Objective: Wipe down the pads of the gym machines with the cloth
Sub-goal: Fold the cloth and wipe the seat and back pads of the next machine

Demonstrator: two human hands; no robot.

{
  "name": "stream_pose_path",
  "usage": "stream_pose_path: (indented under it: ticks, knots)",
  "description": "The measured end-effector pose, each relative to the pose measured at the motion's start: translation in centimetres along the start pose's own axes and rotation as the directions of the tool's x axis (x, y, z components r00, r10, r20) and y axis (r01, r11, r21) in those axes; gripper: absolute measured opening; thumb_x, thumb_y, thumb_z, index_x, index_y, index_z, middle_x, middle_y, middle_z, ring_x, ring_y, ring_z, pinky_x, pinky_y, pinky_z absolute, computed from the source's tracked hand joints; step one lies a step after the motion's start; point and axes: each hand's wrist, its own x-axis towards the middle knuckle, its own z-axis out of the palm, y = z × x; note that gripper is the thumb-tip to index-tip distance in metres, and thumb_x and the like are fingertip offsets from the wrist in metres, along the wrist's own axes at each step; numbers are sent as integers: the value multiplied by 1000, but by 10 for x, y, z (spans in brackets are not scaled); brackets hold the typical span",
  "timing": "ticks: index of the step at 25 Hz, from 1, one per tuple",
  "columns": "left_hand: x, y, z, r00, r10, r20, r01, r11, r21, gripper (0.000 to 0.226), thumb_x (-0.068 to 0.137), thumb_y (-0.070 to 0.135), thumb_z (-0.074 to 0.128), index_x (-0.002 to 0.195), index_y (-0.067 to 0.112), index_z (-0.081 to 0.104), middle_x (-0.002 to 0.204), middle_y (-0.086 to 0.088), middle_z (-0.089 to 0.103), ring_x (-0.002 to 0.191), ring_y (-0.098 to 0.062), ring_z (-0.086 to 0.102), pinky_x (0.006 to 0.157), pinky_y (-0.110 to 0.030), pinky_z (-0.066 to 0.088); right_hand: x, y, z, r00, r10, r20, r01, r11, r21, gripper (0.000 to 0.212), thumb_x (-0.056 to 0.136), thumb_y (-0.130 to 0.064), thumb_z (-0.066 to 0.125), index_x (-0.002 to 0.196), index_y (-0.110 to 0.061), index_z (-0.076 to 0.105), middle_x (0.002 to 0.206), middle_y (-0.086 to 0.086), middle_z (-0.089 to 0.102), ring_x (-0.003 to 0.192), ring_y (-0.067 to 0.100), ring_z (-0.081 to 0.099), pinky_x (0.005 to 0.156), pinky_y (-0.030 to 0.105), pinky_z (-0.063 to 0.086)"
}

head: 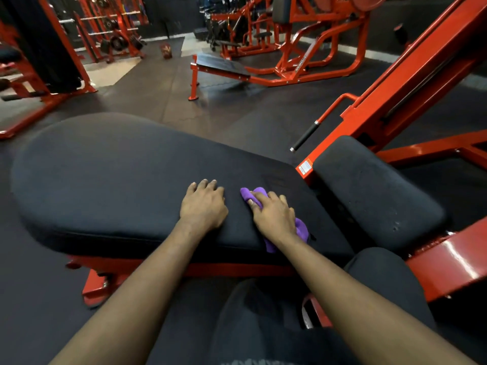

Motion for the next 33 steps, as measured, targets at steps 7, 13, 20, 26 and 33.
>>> stream_pose_path:
  ticks: [7, 13, 20, 26, 33]
  knots:
    - [-34, 11, -9, 996, 34, -88, -23, 992, 122, 37, 95, 20, 32, 127, 13, 51, 132, -8, 57, 130, -27, 45, 115, -46, 28, -27, -36, 9, 993, 24, -115, -25, 1000, -10, 42, 102, -55, 40, 138, -41, 54, 131, -1, 56, 120, 28, 46, 94, 46, 40]
    - [-29, 9, -3, 993, 29, -114, -16, 993, 113, 41, 93, 17, 30, 126, 10, 54, 133, -11, 56, 133, -30, 44, 116, -51, 27, -15, 48, 8, 943, 321, -86, -323, 946, -6, 44, 102, -56, 37, 138, -37, 54, 134, 3, 55, 123, 32, 45, 98, 48, 39]
    - [-30, 7, 2, 989, 43, -145, -28, 994, 106, 39, 95, 19, 29, 128, 13, 50, 134, -9, 56, 134, -29, 43, 116, -50, 27, -18, -41, 14, 985, 53, -165, -56, 998, -13, 42, 102, -55, 40, 136, -38, 58, 128, 1, 59, 117, 29, 49, 93, 44, 41]
    - [-34, 7, 2, 986, 66, -153, -51, 994, 99, 41, 96, 18, 29, 131, 12, 49, 144, -13, 49, 141, -32, 36, 119, -52, 23, -22, 39, 15, 978, 141, -153, -138, 990, 32, 43, 100, -58, 44, 137, -42, 57, 130, -3, 58, 117, 28, 48, 96, 46, 40]
    - [-33, 6, 4, 985, 83, -149, -66, 991, 116, 33, 103, 22, 30, 130, 14, 48, 136, -13, 51, 135, -32, 41, 117, -54, 25, -4, 59, -2, 956, 287, -60, -262, 927, 269, 36, 97, -52, 51, 128, -39, 62, 132, -1, 63, 127, 29, 53, 105, 45, 43]
